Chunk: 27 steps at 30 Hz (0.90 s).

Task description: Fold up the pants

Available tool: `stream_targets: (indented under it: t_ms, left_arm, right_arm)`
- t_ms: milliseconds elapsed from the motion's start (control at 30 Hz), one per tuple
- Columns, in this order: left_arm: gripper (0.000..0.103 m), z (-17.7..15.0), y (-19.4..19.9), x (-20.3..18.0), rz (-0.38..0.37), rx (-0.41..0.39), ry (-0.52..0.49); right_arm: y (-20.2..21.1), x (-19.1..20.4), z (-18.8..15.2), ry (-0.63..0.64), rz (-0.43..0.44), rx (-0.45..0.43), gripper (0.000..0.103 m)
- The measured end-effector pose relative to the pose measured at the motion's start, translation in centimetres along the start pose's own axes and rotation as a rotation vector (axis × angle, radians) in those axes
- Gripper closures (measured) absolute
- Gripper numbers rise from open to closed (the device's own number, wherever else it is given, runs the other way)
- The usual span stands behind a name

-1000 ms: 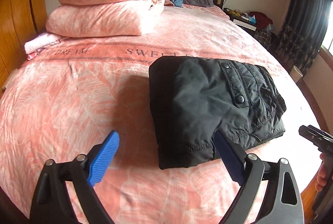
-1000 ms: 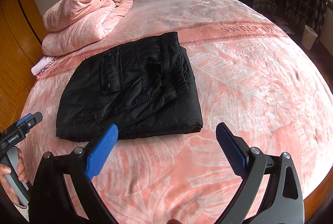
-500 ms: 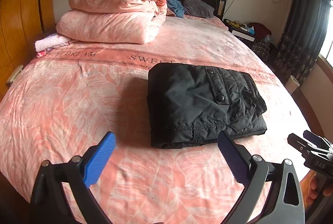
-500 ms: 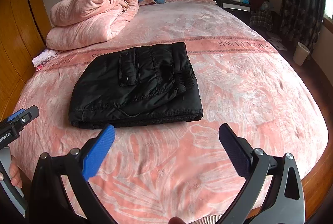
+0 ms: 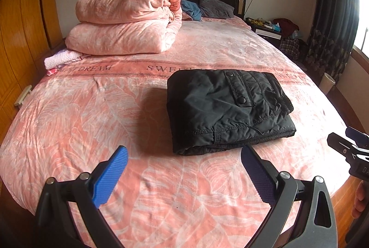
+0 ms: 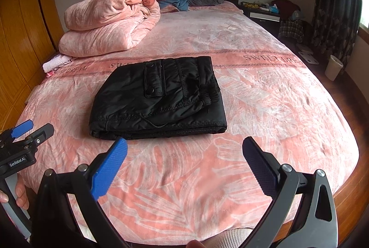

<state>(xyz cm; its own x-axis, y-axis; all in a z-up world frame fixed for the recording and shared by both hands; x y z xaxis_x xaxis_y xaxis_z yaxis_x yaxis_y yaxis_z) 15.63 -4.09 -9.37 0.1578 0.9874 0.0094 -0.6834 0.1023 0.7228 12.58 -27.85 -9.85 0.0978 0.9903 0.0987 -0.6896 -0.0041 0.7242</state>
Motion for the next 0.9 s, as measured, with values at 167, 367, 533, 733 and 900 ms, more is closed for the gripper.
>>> stream_targets:
  t_ms: [167, 367, 533, 733, 900]
  left_arm:
    - [0.004, 0.25, 0.44, -0.40, 0.007, -0.014, -0.004]
    - [0.004, 0.70, 0.83, -0.68, 0.009, -0.024, -0.010]
    - [0.004, 0.88, 0.64, -0.69, 0.020, -0.022, -0.019]
    - [0.004, 0.93, 0.22, -0.67, 0.022, -0.016, -0.022]
    - [0.004, 0.92, -0.08, -0.54, 0.025, -0.012, -0.022]
  right_arm:
    - [-0.10, 0.37, 0.02, 0.008, -0.005, -0.001, 0.003]
    - [-0.25, 0.88, 0.03, 0.015, 0.005, -0.004, 0.003]
    - [-0.63, 0.71, -0.02, 0.011, -0.004, 0.002, 0.003]
    - [-0.76, 0.65, -0.11, 0.012, -0.005, 0.004, 0.003]
    - [-0.92, 0.60, -0.17, 0.010, -0.005, 0.006, 0.003]
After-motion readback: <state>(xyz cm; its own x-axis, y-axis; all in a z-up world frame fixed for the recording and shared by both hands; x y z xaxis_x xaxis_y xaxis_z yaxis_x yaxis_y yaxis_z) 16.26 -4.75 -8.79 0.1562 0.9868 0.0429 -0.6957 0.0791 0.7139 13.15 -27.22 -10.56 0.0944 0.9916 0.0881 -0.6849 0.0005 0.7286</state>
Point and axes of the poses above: each gripper's, at about its wrist camera, not at the fingertips, and y roughly against the way its jaws point, x to its left, z to its top, the point moved 8 cm from there along -y, roughly the way its jaws point, and after that the axes turned 2 degrees about -y, right-handed, at the moved point
